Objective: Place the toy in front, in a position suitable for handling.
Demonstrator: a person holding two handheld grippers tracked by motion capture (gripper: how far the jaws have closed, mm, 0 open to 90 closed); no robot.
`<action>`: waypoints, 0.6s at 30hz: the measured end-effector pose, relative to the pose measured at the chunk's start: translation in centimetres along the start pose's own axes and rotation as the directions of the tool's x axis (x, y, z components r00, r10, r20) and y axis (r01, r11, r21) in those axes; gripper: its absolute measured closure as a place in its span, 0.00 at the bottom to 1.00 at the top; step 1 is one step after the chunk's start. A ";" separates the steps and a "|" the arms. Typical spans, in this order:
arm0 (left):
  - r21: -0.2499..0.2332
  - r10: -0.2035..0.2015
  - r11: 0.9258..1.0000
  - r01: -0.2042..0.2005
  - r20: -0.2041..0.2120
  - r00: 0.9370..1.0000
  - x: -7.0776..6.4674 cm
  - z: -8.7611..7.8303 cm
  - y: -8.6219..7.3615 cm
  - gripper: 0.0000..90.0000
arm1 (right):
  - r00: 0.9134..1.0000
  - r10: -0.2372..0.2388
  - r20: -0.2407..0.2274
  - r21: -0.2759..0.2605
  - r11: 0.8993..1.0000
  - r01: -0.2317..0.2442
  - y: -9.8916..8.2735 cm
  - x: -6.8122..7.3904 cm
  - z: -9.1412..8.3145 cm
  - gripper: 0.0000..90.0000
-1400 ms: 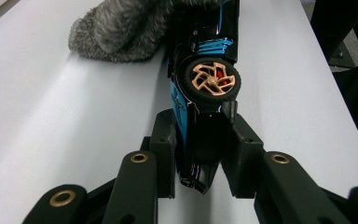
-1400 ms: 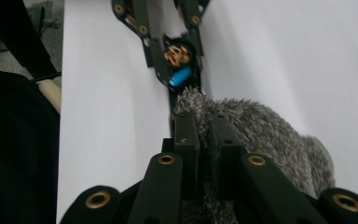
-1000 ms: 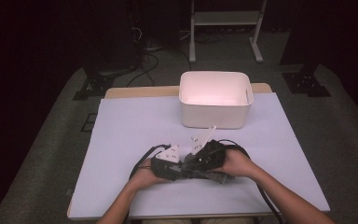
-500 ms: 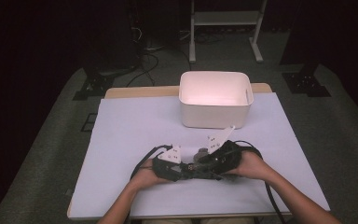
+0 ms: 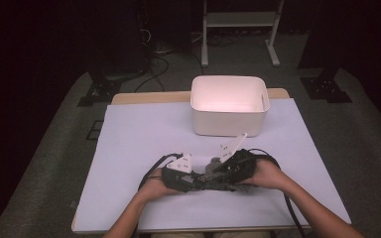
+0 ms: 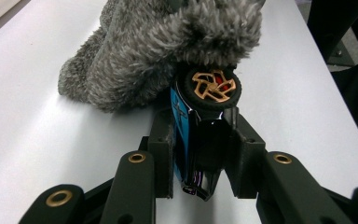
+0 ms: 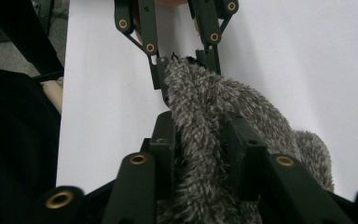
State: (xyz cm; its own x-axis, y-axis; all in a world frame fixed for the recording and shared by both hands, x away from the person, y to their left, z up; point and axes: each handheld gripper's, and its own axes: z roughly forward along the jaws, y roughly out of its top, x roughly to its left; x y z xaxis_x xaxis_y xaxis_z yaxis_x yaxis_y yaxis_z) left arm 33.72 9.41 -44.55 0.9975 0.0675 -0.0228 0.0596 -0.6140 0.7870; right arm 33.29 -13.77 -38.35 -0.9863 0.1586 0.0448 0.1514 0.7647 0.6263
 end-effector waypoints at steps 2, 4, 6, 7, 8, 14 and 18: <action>-0.002 -0.005 1.000 0.005 0.011 1.000 0.1 -0.1 -0.1 0.75 | 1.000 -0.001 0.002 -0.012 1.000 0.001 -0.1 0.0 -0.2 0.77; -0.003 -0.008 1.000 0.008 0.009 1.000 0.0 0.0 -0.1 0.74 | 1.000 0.013 -0.012 -0.036 0.999 -0.014 -0.4 -0.2 -1.0 0.85; -0.001 -0.004 1.000 0.004 0.009 1.000 0.1 0.0 0.0 0.74 | 1.000 0.017 -0.005 -0.033 0.999 -0.017 -0.8 -0.2 -1.3 0.88; -0.002 -0.005 1.000 0.005 0.011 1.000 0.1 0.0 0.0 0.75 | 1.000 0.011 0.005 -0.026 1.000 -0.011 -1.0 -0.1 -1.5 0.88; 0.001 -0.002 1.000 0.002 0.011 1.000 0.0 0.0 0.0 0.75 | 1.000 0.015 0.004 -0.028 1.000 -0.015 -1.3 -0.1 -1.7 0.89; -0.003 -0.013 1.000 0.013 0.000 1.000 0.1 0.0 0.0 0.75 | 0.998 0.048 0.047 -0.031 0.998 -0.046 -4.0 0.4 -4.1 0.91; -0.008 -0.017 1.000 0.017 -0.005 1.000 0.3 -0.2 0.0 0.75 | 0.992 0.101 0.075 -0.040 0.994 -0.098 -6.7 0.7 -6.1 0.91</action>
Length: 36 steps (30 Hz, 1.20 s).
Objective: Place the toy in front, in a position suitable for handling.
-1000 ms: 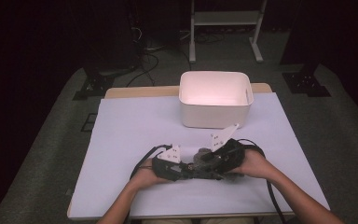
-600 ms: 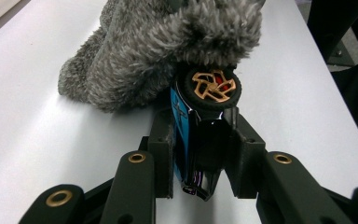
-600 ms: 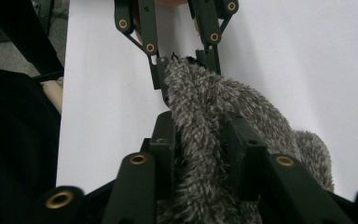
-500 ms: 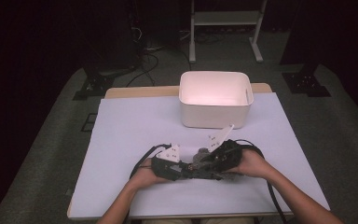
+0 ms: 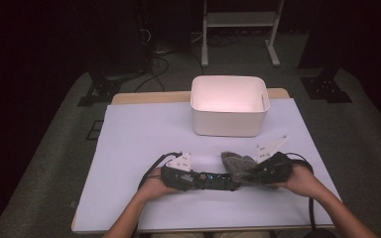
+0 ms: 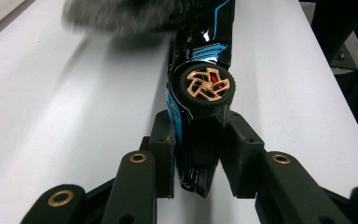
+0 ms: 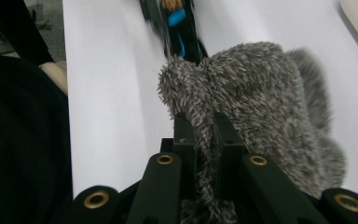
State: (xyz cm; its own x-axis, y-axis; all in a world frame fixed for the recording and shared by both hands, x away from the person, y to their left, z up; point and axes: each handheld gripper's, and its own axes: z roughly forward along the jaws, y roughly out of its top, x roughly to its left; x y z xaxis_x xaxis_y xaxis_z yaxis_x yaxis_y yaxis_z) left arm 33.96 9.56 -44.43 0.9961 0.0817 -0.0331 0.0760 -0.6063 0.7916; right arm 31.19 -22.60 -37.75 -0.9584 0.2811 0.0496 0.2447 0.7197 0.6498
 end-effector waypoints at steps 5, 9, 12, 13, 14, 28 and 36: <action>0.005 0.000 1.000 -0.001 0.003 1.000 0.1 0.1 0.1 0.75 | 0.999 0.053 0.010 -0.044 0.998 -0.053 -2.0 0.4 -1.6 0.91; 0.003 0.002 1.000 -0.002 0.005 1.000 0.1 0.1 0.1 0.75 | 0.999 0.024 -0.031 -0.069 0.997 -0.026 -0.9 1.0 -0.9 0.91; -0.001 0.006 1.000 -0.006 0.007 1.000 0.1 0.1 0.0 0.75 | 0.998 -0.028 -0.055 -0.058 0.998 0.025 1.0 1.4 0.7 0.91; -0.001 0.007 1.000 -0.007 0.008 1.000 0.1 0.1 0.0 0.75 | 0.997 -0.045 -0.066 -0.055 0.998 0.042 1.7 1.5 1.3 0.91; -0.002 0.008 1.000 -0.008 0.009 1.000 0.2 0.1 0.0 0.75 | 0.996 -0.060 -0.071 -0.051 0.997 0.056 2.5 1.6 1.9 0.91; 0.009 0.010 1.000 -0.010 0.003 1.000 0.1 0.2 0.0 0.75 | 0.993 -0.095 -0.066 -0.090 0.992 0.089 3.3 1.2 2.1 0.59; 0.004 0.012 1.000 -0.012 0.008 1.000 0.1 0.2 0.1 0.75 | 0.995 -0.093 -0.020 -0.049 0.995 0.092 3.5 0.5 3.9 0.55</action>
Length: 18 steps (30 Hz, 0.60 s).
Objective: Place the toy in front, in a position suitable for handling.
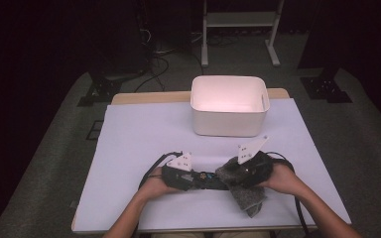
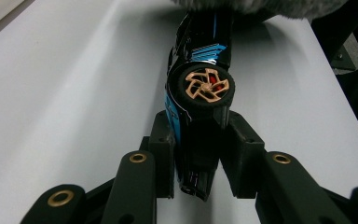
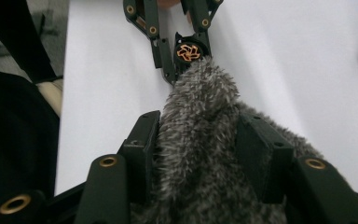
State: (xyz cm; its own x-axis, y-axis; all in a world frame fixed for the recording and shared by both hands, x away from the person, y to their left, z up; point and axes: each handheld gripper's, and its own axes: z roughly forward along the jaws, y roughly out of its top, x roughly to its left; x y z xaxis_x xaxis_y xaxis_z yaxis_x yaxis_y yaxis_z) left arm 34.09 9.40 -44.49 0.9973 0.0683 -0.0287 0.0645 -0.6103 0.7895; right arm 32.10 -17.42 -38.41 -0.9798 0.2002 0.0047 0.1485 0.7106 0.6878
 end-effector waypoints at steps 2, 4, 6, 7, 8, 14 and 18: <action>-0.008 -0.002 1.000 0.002 0.004 1.000 -0.1 0.0 0.1 0.75 | 1.000 -0.010 0.008 0.016 1.000 0.010 0.2 0.1 0.8 0.58; -0.007 0.000 1.000 0.000 0.004 1.000 -0.1 0.0 0.1 0.75 | 1.000 -0.011 0.018 0.015 1.000 0.010 0.3 0.0 1.1 0.66; -0.007 -0.001 1.000 0.001 0.006 1.000 -0.1 0.0 0.0 0.75 | 1.000 0.007 -0.003 0.001 1.000 -0.007 0.2 -0.3 1.0 0.69; -0.005 0.000 1.000 0.000 0.004 1.000 -0.1 0.0 0.0 0.75 | 1.000 0.015 -0.012 -0.008 1.000 -0.015 0.1 -0.4 0.9 0.72; -0.003 -0.001 1.000 0.001 0.003 1.000 -0.1 0.0 0.0 0.75 | 1.000 0.017 -0.019 -0.022 1.000 -0.017 0.0 -0.4 0.6 0.83; -0.002 -0.002 1.000 0.002 0.008 1.000 -0.1 0.0 0.0 0.75 | 0.999 0.036 -0.027 -0.022 0.999 -0.037 -1.1 -0.4 -0.8 0.88; -0.003 -0.001 1.000 0.001 0.004 1.000 0.0 -0.1 -0.1 0.76 | 0.999 0.042 -0.004 -0.005 0.999 -0.042 -2.0 -0.4 -2.0 0.90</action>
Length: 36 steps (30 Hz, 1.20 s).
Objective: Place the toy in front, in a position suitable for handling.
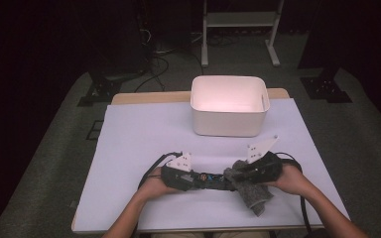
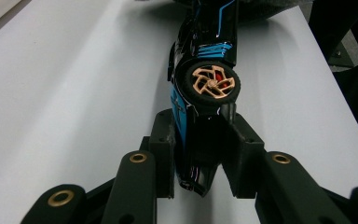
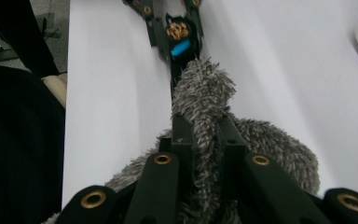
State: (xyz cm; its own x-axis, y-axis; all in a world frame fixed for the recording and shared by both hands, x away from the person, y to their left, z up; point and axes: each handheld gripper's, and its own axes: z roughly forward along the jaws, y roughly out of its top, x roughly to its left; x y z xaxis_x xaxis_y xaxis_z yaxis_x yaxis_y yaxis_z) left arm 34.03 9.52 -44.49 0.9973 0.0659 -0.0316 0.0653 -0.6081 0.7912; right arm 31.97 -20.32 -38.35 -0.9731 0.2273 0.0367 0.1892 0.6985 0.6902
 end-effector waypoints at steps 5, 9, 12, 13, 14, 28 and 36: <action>0.000 -0.002 1.000 0.002 -0.008 1.000 0.1 0.0 0.0 0.76 | 0.996 0.057 0.064 0.035 0.998 -0.059 -2.2 -0.6 -2.0 0.90; 0.004 -0.002 1.000 0.002 -0.003 1.000 0.2 0.0 0.0 0.76 | 0.992 0.104 0.070 -0.013 0.995 -0.103 -3.2 -0.6 -3.5 0.90; -0.001 -0.006 1.000 0.006 -0.004 1.000 0.2 0.1 0.0 0.76 | 0.995 0.078 0.057 -0.042 0.996 -0.076 -2.1 -0.2 -3.7 0.90; 0.001 -0.002 1.000 0.002 -0.004 1.000 0.2 0.1 0.0 0.76 | 0.996 0.069 0.051 -0.047 0.997 -0.066 -1.5 0.0 -3.5 0.90; -0.001 0.000 1.000 0.000 -0.006 1.000 0.2 0.1 0.0 0.76 | 0.998 0.046 0.039 -0.050 0.998 -0.044 -0.8 0.0 -3.1 0.90; -0.004 -0.019 1.000 0.019 -0.007 1.000 0.3 0.2 -0.2 0.70 | 0.997 -0.066 -0.034 0.057 0.996 0.068 2.8 0.4 2.2 0.90; 0.017 -0.032 0.999 0.032 0.008 0.999 0.3 0.8 -0.4 0.64 | 0.999 -0.031 -0.023 0.050 0.998 0.032 1.0 0.0 0.7 0.90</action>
State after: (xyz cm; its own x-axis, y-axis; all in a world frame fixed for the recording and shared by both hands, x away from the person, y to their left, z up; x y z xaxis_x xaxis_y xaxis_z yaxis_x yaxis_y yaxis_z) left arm 34.36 9.22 -45.31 0.9949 0.0795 -0.0619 0.0979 -0.6190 0.7792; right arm 32.26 -19.13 -38.19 -0.9813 0.1896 0.0317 0.1639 0.7386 0.6539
